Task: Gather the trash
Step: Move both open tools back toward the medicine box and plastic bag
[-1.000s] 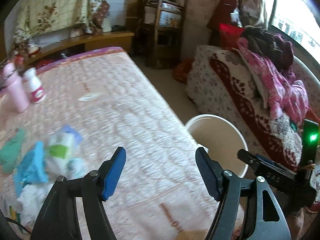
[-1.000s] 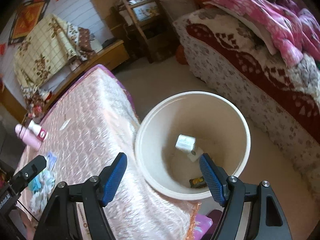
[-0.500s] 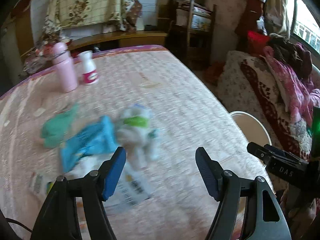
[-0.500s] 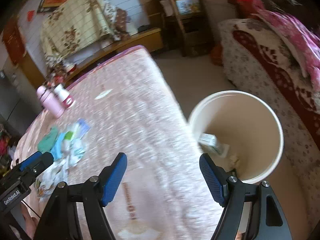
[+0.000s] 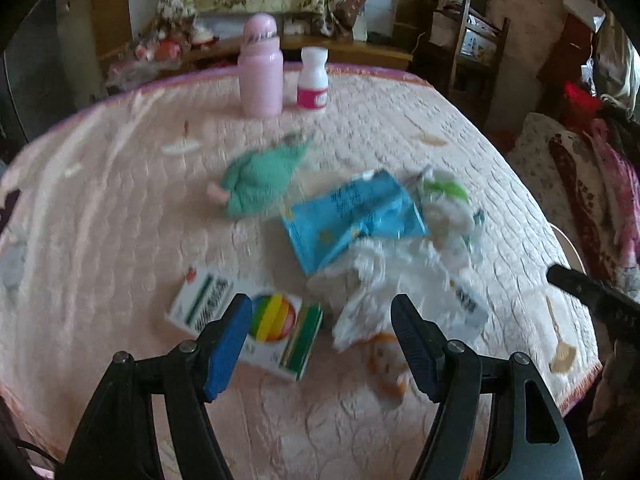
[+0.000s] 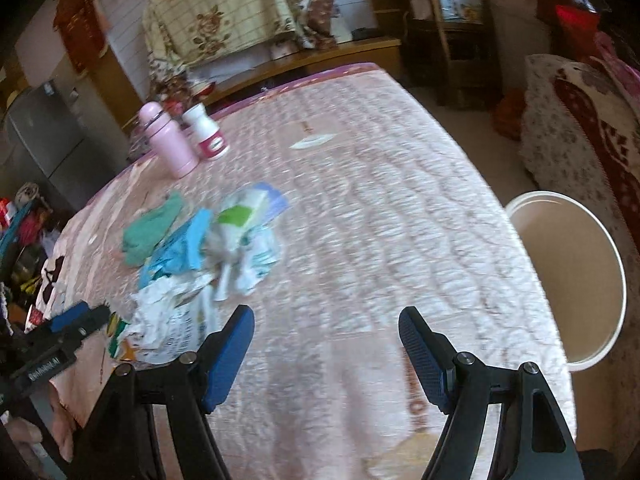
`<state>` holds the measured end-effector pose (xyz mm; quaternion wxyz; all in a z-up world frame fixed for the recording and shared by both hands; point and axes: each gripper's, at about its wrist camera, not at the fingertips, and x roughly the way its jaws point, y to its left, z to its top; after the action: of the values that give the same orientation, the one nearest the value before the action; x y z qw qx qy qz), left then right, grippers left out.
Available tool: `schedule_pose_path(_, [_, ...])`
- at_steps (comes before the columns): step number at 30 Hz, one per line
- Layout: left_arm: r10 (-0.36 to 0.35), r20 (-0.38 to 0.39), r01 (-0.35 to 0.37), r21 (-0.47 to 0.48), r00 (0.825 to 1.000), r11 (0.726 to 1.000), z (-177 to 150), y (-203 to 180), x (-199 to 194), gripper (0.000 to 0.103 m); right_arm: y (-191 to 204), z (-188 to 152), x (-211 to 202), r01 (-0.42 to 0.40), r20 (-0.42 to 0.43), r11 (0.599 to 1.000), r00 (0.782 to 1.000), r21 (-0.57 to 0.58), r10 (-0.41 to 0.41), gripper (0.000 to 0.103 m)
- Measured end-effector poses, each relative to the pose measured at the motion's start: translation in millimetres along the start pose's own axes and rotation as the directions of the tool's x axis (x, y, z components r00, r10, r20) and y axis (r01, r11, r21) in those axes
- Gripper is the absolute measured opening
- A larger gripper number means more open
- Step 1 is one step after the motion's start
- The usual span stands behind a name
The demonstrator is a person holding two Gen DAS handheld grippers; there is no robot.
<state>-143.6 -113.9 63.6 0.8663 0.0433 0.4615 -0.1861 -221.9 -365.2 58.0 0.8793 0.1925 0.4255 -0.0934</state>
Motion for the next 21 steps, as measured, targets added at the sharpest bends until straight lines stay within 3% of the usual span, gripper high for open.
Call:
schedule_pose_path(2, [-0.002,0.002,0.002,0.006,1.0,1.0,-8.2,2.2,0.5,0.073,8.1,-1.2,0.5,-0.006,-0.005,1.0,1.0,-0.018,0.006,0.078])
schedule_pose_path(5, [0.076,-0.006,-0.076,0.021,0.997,0.997,-15.5,5.5,7.7,0.073,16.0,-1.4,0.9,-0.004,-0.008,0.999,1.0,-0.041,0.004,0.078])
schedule_pose_path(9, [0.117,-0.046,-0.116,0.005,0.992,0.993,-19.3,24.7,17.1,0.073,23.0,-0.8,6.1,-0.011,-0.018,0.999,1.0,-0.043,0.01,0.078])
schedule_pose_path(13, [0.161,-0.061,-0.163,-0.031,0.985,0.986,-24.1,60.1,11.7,0.073,31.8,-2.5,10.3,-0.03,-0.037,0.998,0.999,-0.062,0.027,0.078])
schedule_pose_path(17, [0.257,-0.085,-0.263,-0.069,0.963,0.962,-29.1,110.6,7.0,0.073,45.4,-2.9,19.2,-0.06,-0.065,0.995,0.996,-0.083,0.055,0.078])
schedule_pose_path(21, [0.239,-0.081,-0.249,-0.142,0.968,0.958,-30.5,142.2,-7.7,0.073,64.7,1.1,29.9,-0.093,-0.083,0.989,0.993,-0.116,0.084,0.078])
